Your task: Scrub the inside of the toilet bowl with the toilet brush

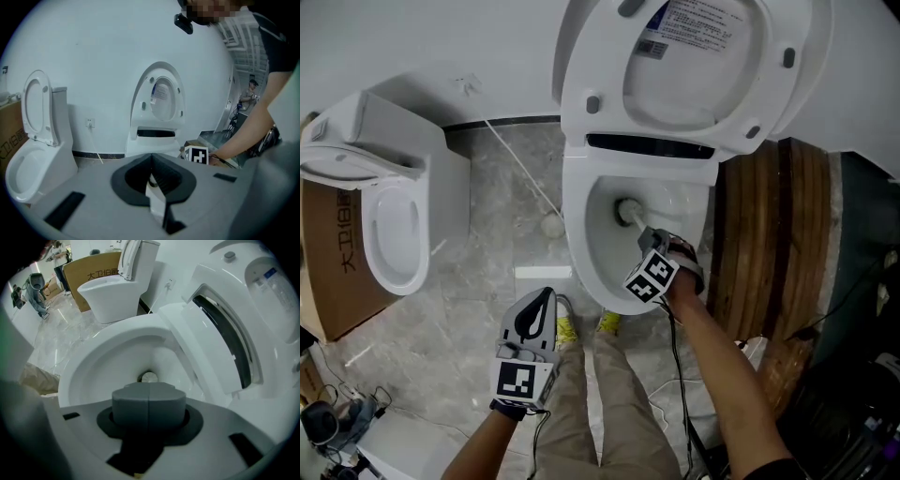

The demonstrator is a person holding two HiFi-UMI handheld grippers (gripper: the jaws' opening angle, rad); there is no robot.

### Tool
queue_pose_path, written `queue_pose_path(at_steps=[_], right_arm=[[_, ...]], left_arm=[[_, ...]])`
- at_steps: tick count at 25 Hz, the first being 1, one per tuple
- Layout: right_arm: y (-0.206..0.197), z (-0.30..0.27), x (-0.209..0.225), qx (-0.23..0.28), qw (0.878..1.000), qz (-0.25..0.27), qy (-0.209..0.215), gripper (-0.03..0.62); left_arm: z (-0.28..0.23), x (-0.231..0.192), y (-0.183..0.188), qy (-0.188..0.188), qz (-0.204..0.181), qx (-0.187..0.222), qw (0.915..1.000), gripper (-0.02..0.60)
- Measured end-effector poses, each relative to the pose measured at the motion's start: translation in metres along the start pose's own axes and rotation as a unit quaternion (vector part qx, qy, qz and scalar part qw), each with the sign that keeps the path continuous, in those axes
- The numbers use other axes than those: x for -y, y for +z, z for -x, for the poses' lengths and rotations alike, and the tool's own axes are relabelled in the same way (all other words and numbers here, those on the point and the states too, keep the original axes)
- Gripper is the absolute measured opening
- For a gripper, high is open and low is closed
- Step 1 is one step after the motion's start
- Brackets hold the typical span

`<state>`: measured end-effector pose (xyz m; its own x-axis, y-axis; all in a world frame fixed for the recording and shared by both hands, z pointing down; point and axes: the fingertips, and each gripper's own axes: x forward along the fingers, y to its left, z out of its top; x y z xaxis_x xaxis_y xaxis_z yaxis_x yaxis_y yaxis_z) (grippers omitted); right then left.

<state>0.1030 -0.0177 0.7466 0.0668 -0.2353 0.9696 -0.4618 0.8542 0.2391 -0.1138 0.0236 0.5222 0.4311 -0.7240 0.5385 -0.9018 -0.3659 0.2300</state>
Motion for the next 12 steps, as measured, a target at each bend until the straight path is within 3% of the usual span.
queue_pose_path(at_steps=[5, 12], right_arm=[[0.017, -0.016, -0.005, 0.002, 0.999, -0.046, 0.009, 0.144], [0.008, -0.028, -0.012, -0.002, 0.999, -0.045, 0.011, 0.144]], left_arm=[[0.006, -0.010, -0.008, 0.005, 0.003, -0.006, 1.0000, 0.009], [0.004, -0.014, -0.010, 0.022, 0.019, 0.007, 0.9996, 0.009]])
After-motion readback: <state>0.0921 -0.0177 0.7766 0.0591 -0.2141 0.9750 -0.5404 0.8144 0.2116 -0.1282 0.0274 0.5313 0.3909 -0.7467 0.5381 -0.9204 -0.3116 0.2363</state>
